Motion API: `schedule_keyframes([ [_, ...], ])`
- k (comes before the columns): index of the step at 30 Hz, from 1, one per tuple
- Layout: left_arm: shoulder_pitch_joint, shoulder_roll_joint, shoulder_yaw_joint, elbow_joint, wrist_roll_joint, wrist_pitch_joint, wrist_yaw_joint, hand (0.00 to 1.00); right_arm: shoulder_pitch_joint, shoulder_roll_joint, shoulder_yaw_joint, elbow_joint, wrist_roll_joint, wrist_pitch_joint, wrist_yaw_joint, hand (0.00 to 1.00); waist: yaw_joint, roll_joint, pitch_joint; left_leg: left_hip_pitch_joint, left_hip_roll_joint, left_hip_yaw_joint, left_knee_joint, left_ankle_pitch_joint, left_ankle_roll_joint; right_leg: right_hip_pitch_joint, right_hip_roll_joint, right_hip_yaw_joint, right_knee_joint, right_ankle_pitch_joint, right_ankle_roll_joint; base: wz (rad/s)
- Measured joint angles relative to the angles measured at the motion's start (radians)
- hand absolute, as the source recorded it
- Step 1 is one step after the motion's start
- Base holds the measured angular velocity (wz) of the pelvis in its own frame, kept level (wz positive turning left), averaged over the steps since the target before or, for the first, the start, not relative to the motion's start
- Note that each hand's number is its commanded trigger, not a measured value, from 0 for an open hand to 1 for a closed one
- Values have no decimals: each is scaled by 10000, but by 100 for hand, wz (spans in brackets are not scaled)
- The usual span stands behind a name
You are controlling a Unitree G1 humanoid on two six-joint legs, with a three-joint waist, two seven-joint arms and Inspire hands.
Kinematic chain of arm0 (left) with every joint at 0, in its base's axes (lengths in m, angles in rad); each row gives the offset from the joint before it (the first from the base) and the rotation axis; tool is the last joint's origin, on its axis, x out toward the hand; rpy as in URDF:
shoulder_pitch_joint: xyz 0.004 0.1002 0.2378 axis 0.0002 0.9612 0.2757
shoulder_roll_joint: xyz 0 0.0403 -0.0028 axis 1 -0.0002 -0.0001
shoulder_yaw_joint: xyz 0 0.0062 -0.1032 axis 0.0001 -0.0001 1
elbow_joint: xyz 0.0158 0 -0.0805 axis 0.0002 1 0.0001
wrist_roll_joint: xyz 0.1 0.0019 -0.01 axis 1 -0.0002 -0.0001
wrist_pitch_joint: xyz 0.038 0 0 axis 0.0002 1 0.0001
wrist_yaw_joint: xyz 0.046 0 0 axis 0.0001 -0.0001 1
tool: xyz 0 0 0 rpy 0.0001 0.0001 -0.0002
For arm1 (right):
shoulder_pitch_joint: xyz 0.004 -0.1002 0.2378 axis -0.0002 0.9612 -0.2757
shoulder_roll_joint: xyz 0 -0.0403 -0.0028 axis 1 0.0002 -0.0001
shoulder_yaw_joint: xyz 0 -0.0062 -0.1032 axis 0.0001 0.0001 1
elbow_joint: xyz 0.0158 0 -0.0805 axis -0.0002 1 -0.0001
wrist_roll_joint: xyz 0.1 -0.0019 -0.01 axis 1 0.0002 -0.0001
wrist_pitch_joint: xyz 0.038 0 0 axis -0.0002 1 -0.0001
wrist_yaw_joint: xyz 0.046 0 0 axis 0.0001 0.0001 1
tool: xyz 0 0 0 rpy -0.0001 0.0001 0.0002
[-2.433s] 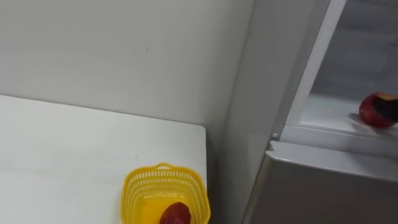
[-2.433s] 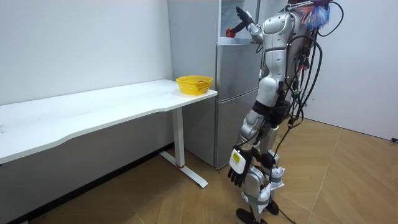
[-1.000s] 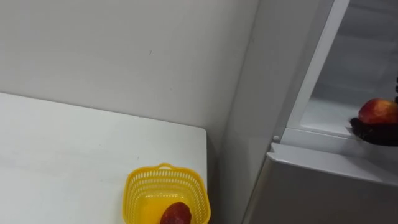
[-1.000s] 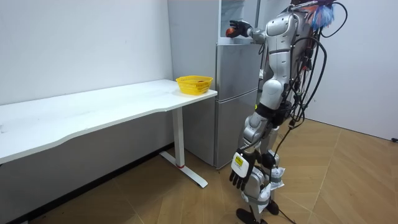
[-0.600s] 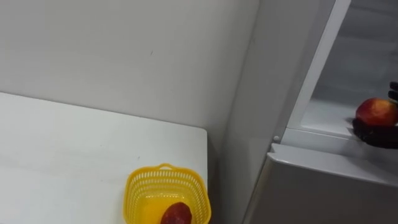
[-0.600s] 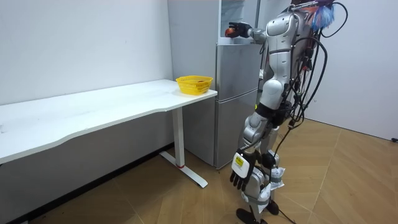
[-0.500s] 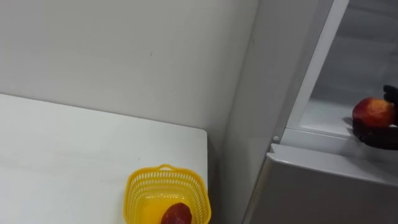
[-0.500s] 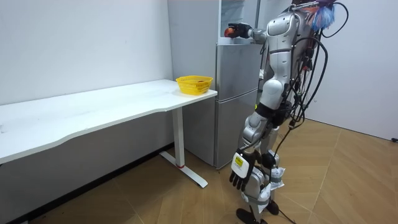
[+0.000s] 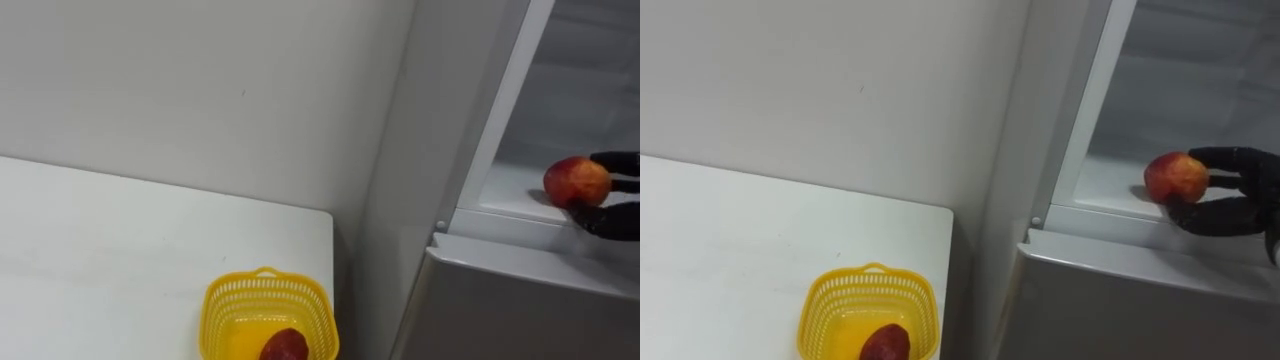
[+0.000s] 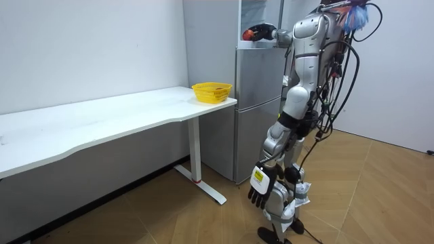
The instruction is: Retrieve from the upper fridge
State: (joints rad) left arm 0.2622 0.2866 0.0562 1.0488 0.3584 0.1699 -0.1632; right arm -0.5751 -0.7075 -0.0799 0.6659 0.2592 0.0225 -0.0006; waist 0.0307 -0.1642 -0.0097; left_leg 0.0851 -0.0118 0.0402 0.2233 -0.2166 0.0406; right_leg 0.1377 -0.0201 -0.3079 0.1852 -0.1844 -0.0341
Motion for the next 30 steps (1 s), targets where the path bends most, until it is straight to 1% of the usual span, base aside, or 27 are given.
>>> schedule_keyframes([
  [16,-17,4,-8,0,-31,8,-9,0,0,-1,13,-28,115,11,2,100,0,-10,3,-10,-2,25,-2,-1,-1,-1,3,46,-36,-4,-2,0],
  [17,-24,4,-7,0,-32,16,-7,0,0,-2,12,-38,116,11,9,95,0,-11,2,-13,-3,33,-2,-1,-1,0,3,52,-54,-6,-4,0],
  [18,-34,4,-7,0,-32,28,-4,0,0,-2,11,-41,127,10,18,80,-4,-13,0,-14,-5,38,-2,-1,-1,0,11,52,-115,-5,-6,0],
  [19,-38,4,-7,0,-32,32,0,0,0,-2,10,-42,134,10,25,66,-5,-14,-1,-13,-5,40,-2,-1,-1,0,17,53,-159,-1,-13,0],
  [21,-59,4,-7,0,-32,35,18,0,0,-2,8,-46,168,9,35,70,-9,-17,-3,-13,-5,43,-5,-1,-1,-2,20,53,-164,-1,-14,0],
  [22,-66,4,-7,0,-32,35,23,0,0,-2,2,-46,175,9,34,66,-11,-16,-3,-13,-4,44,-5,-1,-1,-2,21,53,-167,-1,-14,0],
  [23,-74,4,-7,0,-32,35,29,0,0,-2,-12,-46,190,8,30,58,-13,-16,-4,-13,-3,44,-6,-1,-2,-2,22,53,-168,-1,-14,0],
  [24,-80,4,-7,0,-32,35,32,0,-3,-3,-28,-46,198,2,23,0,-15,-14,-5,-12,-2,44,-7,-1,-2,-2,23,53,-168,-1,-14,0],
  [30,-88,4,-7,0,-32,41,44,0,-3,-21,-28,-45,200,18,146,0,-29,-11,-8,-13,-1,45,-14,-1,-2,2,25,55,-165,-1,-15,0],
])
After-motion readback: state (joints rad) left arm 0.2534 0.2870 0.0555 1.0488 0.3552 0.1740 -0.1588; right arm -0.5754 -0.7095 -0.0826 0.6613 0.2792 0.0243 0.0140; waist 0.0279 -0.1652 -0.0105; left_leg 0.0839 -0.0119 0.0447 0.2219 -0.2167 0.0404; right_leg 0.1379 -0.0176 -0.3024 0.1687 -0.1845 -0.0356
